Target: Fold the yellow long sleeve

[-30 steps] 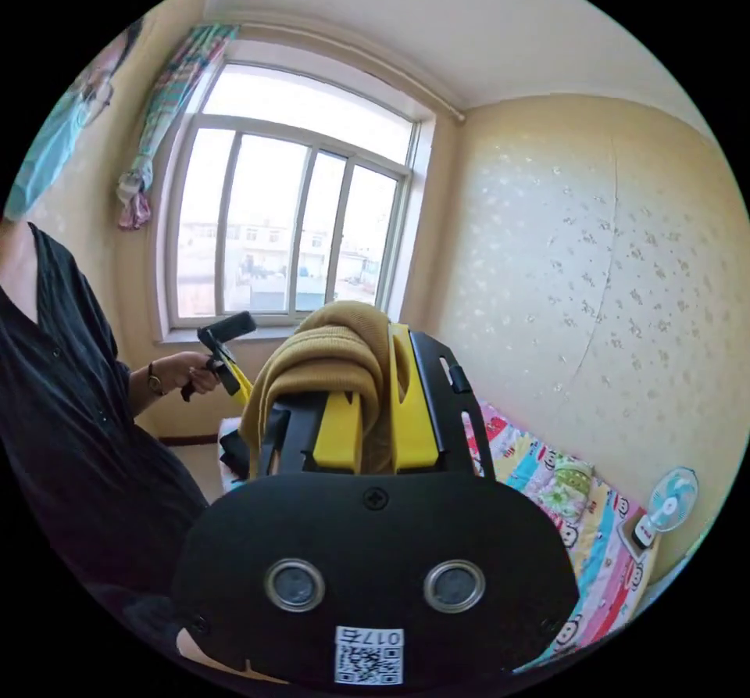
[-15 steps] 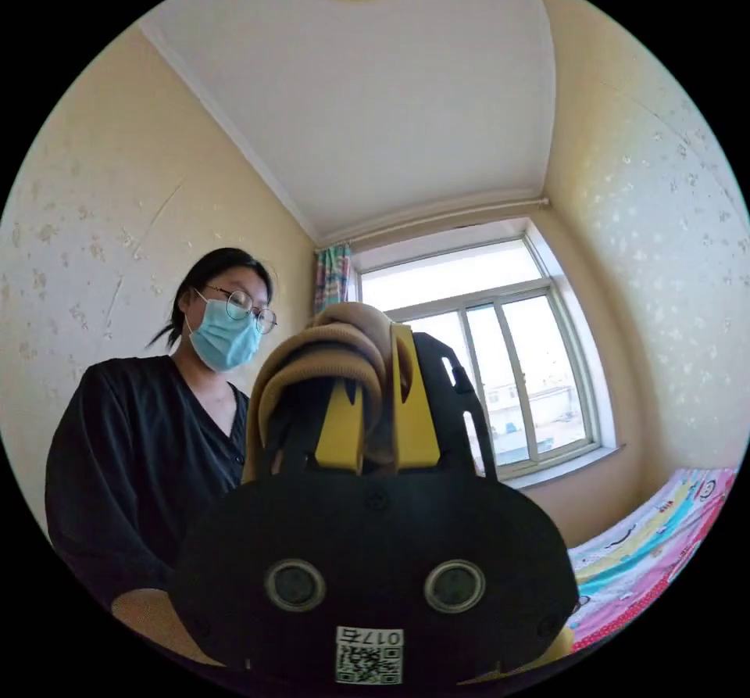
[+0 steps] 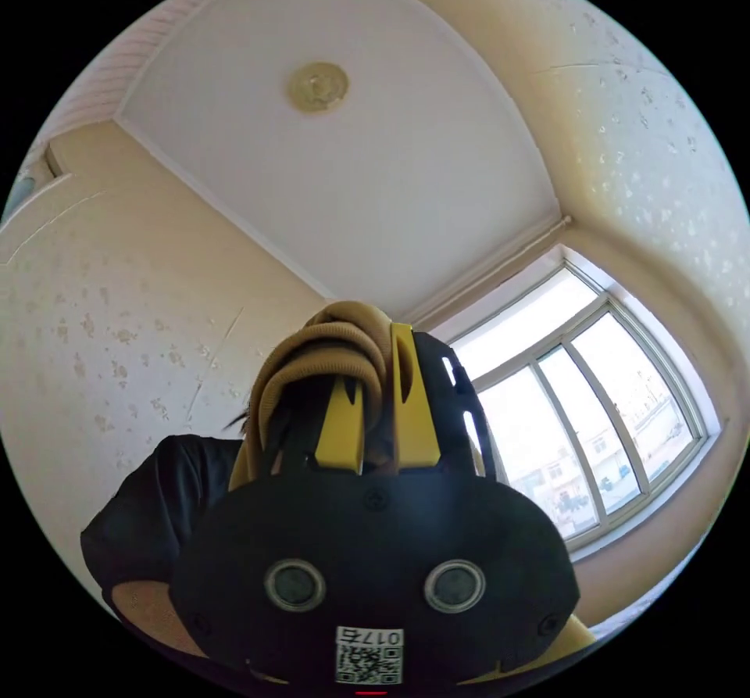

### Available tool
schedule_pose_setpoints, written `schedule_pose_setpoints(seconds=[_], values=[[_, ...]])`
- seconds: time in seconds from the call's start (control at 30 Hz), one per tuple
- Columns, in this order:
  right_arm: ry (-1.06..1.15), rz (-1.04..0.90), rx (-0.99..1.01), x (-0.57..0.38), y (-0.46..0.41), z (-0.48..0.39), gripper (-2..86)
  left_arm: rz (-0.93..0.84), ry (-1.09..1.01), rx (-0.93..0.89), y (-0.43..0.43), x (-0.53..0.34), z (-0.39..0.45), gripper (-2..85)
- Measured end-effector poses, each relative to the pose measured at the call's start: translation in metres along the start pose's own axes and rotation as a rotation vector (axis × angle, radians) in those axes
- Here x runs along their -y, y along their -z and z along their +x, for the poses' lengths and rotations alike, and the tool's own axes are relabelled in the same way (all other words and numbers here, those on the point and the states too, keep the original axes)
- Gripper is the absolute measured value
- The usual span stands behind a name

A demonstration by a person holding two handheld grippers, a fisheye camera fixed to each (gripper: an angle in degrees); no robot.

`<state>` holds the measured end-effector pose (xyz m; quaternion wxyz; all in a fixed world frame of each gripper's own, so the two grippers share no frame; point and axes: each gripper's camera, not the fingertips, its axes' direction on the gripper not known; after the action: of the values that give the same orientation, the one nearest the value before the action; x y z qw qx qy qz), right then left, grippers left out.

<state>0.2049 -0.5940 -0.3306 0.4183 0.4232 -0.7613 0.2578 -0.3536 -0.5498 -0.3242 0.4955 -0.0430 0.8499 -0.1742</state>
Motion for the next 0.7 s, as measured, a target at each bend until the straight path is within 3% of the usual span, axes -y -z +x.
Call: schedule_pose_setpoints(seconds=[0.1,0.17,0.23,0.4,0.57,0.63,0.7], values=[[0.006,0.015,0.028,0.013,-0.002,-0.004,7.2,0.014,0.016,0.165,0.025,-0.008,0.005,13.3],[0.022,-0.035,0.02,0.019,-0.012,-0.004,7.3,-0.013,0.072,0.232,0.03,-0.012,-0.003,20.6],[0.013,-0.051,0.028,0.018,-0.021,0.001,7.3,-0.027,0.034,0.19,0.023,-0.015,-0.005,26.0],[-0.049,-0.023,0.13,0.002,-0.033,0.026,7.2,-0.084,-0.094,0.075,-0.011,-0.008,0.007,26.5],[-0.083,-0.036,0.057,-0.013,-0.029,0.041,7.3,-0.132,-0.18,0.119,-0.014,-0.002,0.025,22.0],[-0.069,-0.054,-0.014,-0.013,-0.02,0.042,7.4,-0.18,-0.225,-0.037,-0.013,-0.01,0.036,10.0],[-0.097,-0.104,-0.153,-0.007,-0.004,0.046,7.5,-0.19,-0.262,-0.158,-0.009,-0.018,0.048,8.0]])
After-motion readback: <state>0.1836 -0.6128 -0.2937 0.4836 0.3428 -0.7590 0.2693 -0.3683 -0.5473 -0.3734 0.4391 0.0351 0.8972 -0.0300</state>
